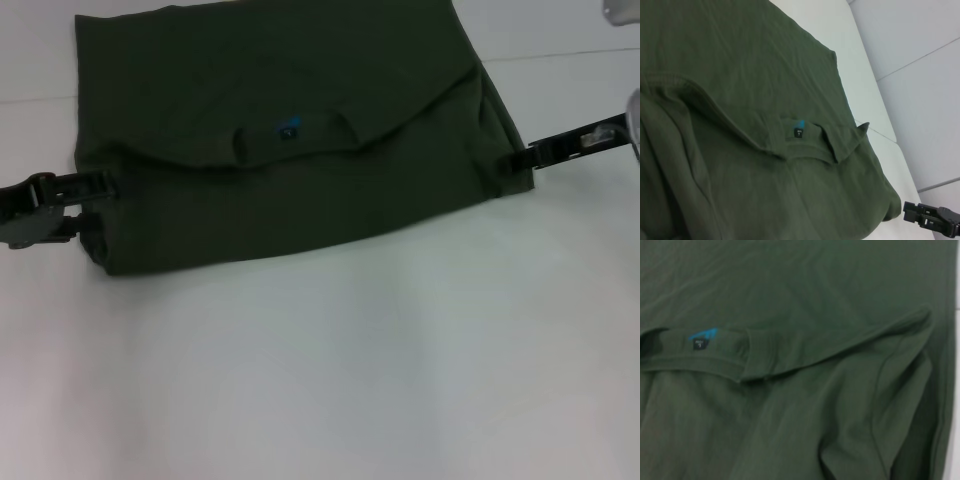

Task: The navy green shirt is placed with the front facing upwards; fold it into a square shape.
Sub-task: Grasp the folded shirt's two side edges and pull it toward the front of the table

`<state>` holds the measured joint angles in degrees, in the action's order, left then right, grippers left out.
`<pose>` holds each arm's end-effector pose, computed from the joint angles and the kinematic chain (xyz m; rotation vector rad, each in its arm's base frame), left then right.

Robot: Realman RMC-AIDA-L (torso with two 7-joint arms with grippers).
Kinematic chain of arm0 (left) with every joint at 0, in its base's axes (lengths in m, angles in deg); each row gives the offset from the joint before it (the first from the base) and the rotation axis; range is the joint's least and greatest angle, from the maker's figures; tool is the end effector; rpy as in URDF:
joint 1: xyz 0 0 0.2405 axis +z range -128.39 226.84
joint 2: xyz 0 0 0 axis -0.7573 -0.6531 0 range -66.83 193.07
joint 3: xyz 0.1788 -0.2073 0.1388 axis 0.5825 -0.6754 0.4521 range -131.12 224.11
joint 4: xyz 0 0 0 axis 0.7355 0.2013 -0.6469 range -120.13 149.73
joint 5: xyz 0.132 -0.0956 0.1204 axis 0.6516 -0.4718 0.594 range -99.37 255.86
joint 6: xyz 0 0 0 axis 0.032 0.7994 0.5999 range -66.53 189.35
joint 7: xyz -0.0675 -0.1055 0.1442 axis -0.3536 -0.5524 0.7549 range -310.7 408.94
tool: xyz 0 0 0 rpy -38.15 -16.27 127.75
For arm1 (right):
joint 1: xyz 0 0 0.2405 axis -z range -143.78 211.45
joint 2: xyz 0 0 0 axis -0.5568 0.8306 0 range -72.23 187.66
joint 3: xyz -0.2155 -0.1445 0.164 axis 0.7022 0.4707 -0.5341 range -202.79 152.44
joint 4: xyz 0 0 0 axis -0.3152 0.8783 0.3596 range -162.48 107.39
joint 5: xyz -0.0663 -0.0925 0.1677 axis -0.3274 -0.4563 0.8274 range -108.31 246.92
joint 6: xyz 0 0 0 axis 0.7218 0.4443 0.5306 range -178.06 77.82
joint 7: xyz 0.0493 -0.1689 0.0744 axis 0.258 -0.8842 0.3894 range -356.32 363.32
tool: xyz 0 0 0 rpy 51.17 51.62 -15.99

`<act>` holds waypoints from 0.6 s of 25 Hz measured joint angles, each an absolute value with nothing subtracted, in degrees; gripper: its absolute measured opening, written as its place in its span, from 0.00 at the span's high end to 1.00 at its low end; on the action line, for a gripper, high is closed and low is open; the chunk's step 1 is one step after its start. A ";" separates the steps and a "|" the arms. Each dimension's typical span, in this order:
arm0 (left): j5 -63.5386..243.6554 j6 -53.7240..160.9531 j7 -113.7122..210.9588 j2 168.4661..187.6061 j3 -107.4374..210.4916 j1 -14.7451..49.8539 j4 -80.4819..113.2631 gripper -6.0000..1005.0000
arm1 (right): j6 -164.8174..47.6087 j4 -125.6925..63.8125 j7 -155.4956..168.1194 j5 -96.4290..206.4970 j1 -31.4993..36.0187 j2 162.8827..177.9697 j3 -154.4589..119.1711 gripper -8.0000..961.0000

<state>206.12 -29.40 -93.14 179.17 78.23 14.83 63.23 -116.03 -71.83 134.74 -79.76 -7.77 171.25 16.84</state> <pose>-0.2906 0.4001 -0.0075 -2.2045 -1.8572 -0.6367 0.3379 0.4686 0.0015 -2.1761 1.2634 -0.0278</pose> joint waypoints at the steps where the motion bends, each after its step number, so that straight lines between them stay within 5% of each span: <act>1: 206.12 -29.35 -93.08 179.17 78.22 14.87 63.23 0.06 | -115.64 -71.55 134.76 -79.93 -7.99 171.25 17.35 0.33; 15: 206.12 -28.96 -92.65 179.40 77.43 15.23 62.90 0.06 | -111.39 -71.26 135.02 -82.04 -8.04 171.95 21.86 0.34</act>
<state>206.12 -28.96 -92.65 179.40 77.43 15.23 62.90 -111.39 -71.26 135.02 -82.04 -8.04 171.95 21.86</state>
